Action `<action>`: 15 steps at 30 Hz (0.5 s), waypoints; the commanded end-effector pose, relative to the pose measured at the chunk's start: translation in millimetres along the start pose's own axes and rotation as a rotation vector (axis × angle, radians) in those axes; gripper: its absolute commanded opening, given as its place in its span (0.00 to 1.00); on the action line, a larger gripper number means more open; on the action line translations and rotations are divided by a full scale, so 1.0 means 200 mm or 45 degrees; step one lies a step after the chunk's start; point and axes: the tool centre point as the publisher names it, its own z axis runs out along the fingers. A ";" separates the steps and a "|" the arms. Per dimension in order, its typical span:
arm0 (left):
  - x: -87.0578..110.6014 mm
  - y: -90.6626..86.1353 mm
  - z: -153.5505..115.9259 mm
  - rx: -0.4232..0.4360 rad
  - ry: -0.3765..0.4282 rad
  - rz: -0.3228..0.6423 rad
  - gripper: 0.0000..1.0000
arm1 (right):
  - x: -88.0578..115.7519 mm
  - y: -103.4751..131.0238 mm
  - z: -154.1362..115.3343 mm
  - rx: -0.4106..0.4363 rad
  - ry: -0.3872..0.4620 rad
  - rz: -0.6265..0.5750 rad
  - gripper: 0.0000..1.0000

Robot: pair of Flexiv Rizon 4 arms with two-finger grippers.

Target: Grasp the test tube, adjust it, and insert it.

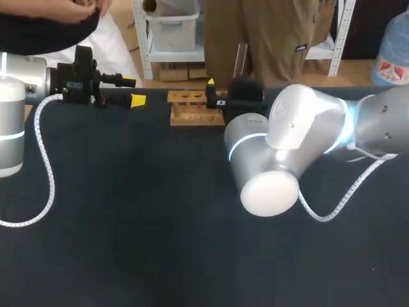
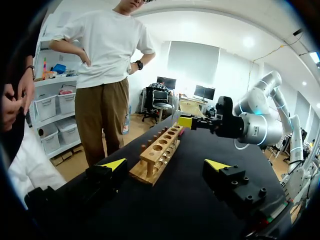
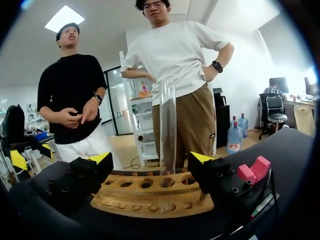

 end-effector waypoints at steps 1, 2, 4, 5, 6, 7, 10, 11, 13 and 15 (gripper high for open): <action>0.01 0.00 0.00 -0.004 -0.006 0.003 1.00 | -0.08 -0.02 -0.12 -0.115 0.076 0.044 1.00; 0.01 0.00 0.00 -0.004 -0.006 0.003 1.00 | -0.08 -0.02 -0.14 -0.127 0.091 0.059 1.00; 0.01 0.00 0.00 -0.004 -0.006 0.003 1.00 | -0.10 -0.01 -0.16 -0.141 0.112 0.088 1.00; 0.01 0.00 0.00 -0.004 -0.006 0.003 1.00 | -0.10 -0.01 -0.18 -0.151 0.121 0.100 1.00; 0.01 0.00 0.00 -0.004 -0.006 0.003 1.00 | -0.10 -0.01 -0.18 -0.159 0.132 0.126 1.00; 0.01 0.00 0.00 -0.004 -0.006 0.003 1.00 | -0.11 -0.01 -0.19 -0.157 0.134 0.138 1.00; 0.01 0.00 0.00 -0.004 -0.006 0.003 1.00 | -0.13 0.00 -0.21 -0.139 0.133 0.196 1.00; 0.01 0.00 0.00 -0.004 -0.006 0.003 1.00 | -0.13 0.00 -0.21 -0.139 0.133 0.196 1.00; 0.01 0.00 0.00 -0.004 -0.006 0.003 1.00 | -0.13 0.00 -0.21 -0.139 0.133 0.196 1.00; 0.01 0.00 0.00 -0.004 -0.006 0.003 1.00 | -0.13 0.00 -0.21 -0.139 0.133 0.196 1.00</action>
